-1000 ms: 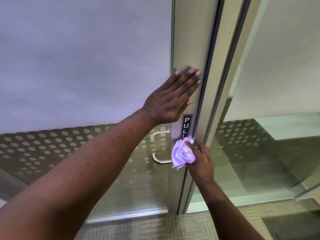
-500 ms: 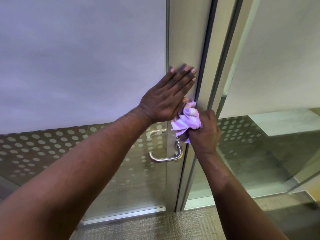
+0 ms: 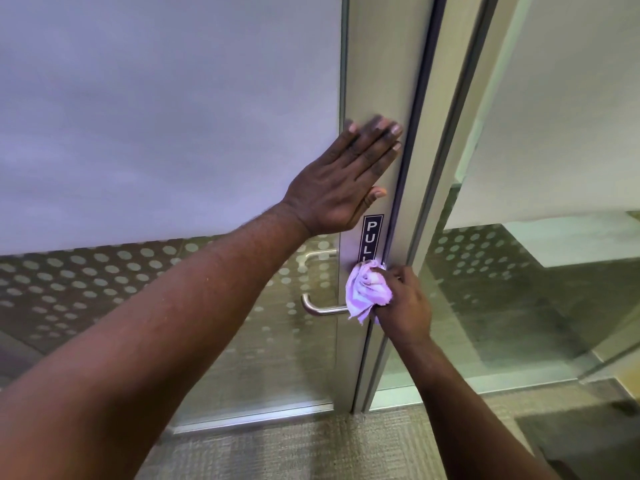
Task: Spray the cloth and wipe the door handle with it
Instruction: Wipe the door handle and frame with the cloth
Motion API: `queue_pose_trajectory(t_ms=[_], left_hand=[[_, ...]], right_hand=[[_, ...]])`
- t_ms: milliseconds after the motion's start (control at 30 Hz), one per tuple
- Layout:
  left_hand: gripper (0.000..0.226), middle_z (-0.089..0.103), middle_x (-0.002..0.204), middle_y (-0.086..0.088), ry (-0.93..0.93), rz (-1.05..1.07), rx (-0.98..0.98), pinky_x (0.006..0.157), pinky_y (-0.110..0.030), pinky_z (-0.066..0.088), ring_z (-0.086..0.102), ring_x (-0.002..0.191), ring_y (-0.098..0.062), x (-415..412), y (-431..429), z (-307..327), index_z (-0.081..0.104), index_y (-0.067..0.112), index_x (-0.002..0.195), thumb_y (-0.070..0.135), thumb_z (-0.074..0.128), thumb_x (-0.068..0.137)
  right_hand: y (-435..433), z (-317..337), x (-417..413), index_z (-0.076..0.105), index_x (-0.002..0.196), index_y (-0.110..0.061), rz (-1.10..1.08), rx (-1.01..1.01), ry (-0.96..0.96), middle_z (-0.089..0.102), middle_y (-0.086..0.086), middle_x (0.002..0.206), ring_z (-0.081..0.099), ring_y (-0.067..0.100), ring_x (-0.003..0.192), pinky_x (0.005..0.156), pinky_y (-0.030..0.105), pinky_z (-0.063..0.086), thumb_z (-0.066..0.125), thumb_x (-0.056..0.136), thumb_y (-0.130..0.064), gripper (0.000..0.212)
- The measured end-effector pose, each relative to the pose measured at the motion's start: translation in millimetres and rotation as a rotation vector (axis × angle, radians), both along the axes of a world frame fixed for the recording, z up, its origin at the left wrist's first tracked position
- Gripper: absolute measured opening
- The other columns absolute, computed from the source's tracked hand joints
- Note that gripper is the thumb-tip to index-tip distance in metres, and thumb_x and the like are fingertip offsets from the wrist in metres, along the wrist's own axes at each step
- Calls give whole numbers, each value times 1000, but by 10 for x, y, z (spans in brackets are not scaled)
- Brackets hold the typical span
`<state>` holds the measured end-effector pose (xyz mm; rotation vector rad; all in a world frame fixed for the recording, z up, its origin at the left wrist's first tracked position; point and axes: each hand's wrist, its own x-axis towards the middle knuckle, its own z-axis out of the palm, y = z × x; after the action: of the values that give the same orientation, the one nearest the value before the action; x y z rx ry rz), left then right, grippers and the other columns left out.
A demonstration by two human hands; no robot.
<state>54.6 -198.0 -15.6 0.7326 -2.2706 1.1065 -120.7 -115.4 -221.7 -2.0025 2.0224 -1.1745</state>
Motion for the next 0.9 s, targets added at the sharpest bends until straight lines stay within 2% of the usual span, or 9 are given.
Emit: queue_pose_trajectory(t_ms=[100, 167, 233, 367, 467, 567, 667, 800, 900], left_hand=[[59, 34, 166, -21, -4, 3, -3, 128, -51, 15, 31, 155, -38, -7, -15, -5, 32, 0, 159, 36, 29, 113], [60, 32, 167, -21, -5, 8, -2, 129, -50, 13, 29, 156, -37, -3, -23, -14, 30, 0, 160, 37, 28, 113], [60, 32, 167, -21, -5, 8, 0, 129, -50, 13, 29, 156, -37, -1, -28, -21, 30, 0, 160, 37, 27, 113], [61, 31, 167, -21, -10, 9, 3, 129, -50, 13, 28, 156, -37, -7, -26, -12, 30, 0, 160, 38, 26, 113], [61, 31, 168, -21, -10, 6, 8, 129, -50, 13, 28, 157, -37, -2, -21, -10, 30, 0, 160, 38, 25, 113], [61, 29, 168, -21, -13, 7, 25, 129, -50, 12, 26, 157, -37, 4, -15, -7, 29, 1, 161, 38, 24, 113], [61, 29, 168, -21, -20, 11, 32, 129, -50, 13, 26, 157, -36, 9, -13, 0, 28, 1, 161, 38, 24, 113], [60, 30, 168, -21, -10, -4, 26, 130, -49, 11, 26, 157, -36, 10, -26, -10, 29, 1, 161, 37, 27, 113], [60, 29, 168, -21, -5, -7, 22, 130, -49, 9, 25, 158, -36, 13, -24, -11, 30, 1, 161, 37, 28, 113]], right_hand=[[33, -68, -13, 69, 112, -34, 32, 69, -46, 57, -6, 100, 65, 25, 83, 61, 28, 45, 78, 64, -16, 52], [100, -101, 30, 66, 109, -32, 60, 93, -89, 54, -7, 95, 63, 23, 79, 61, 26, 40, 72, 68, -23, 42], [199, -128, 133, 70, 113, -29, 124, 74, -148, 54, -7, 94, 63, 23, 75, 60, 27, 44, 63, 73, -31, 41], [357, -77, 407, 72, 122, -28, 161, 16, -137, 62, 2, 110, 68, 23, 81, 66, 28, 56, 63, 77, -33, 46], [440, -32, 627, 64, 129, -28, 206, -9, -95, 65, 3, 130, 71, 27, 89, 70, 32, 58, 67, 77, -32, 52], [453, -4, 920, 59, 138, -29, 259, 66, -20, 60, 3, 140, 71, 28, 96, 75, 34, 59, 69, 80, -36, 58], [367, 18, 1176, 55, 143, -26, 272, 177, 48, 53, 1, 144, 68, 30, 104, 80, 37, 59, 73, 79, -32, 66], [395, -16, 1244, 54, 141, -28, 355, 199, 184, 54, 0, 135, 66, 29, 104, 70, 40, 59, 73, 76, -26, 68], [500, -73, 1110, 63, 130, -35, 349, 107, 191, 62, -5, 115, 66, 21, 95, 61, 32, 58, 75, 66, -20, 67]])
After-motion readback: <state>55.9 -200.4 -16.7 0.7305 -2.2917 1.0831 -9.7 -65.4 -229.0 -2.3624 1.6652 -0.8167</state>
